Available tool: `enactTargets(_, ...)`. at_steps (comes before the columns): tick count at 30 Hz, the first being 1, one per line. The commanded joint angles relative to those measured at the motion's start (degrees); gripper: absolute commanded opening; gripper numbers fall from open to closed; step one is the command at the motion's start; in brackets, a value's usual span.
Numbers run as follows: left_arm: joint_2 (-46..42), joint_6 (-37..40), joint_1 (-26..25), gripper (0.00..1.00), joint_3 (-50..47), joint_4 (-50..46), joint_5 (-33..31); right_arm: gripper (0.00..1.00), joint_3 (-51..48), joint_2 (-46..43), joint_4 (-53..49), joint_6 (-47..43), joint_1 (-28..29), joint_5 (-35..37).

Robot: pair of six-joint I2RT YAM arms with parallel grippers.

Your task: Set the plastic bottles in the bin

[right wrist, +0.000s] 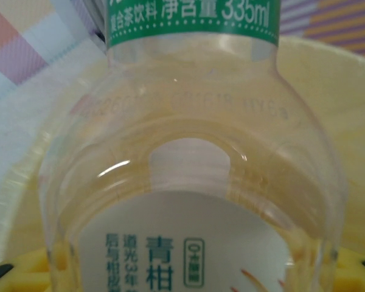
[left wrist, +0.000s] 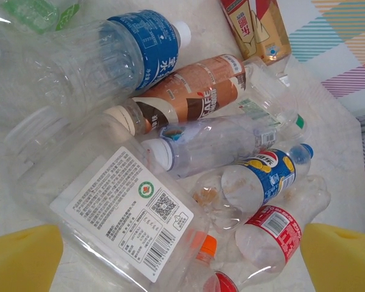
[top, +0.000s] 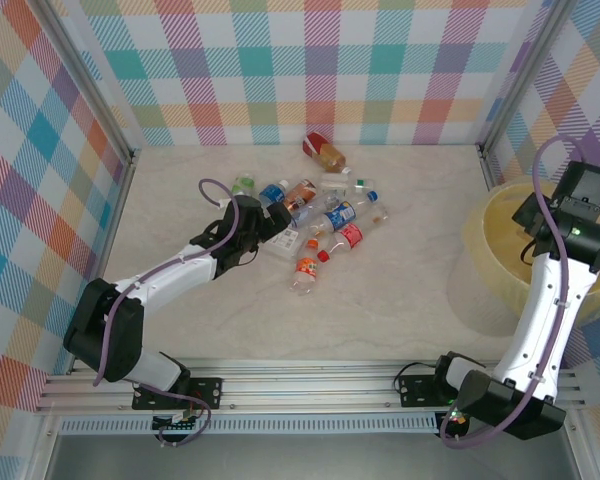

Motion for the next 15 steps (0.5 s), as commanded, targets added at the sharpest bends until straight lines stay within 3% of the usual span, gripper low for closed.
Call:
enactTargets(1, 0.2, 1.8, 0.6, 1.0, 2.8, -2.1, -0.8, 0.42, 0.8, 0.5, -5.8, -1.8, -1.8, -1.1)
enactTargets(12, 0.1, 1.2, 0.5, 1.0, 2.6, -3.2, -0.5, 0.46, -6.0, 6.7, -5.4, 0.7, -1.8, 3.2)
enactTargets(15, -0.3, 1.0, 0.6, 1.0, 2.6, -4.1, -0.9, 0.51, -7.8, 7.1, -5.6, 1.5, -1.8, 5.6)
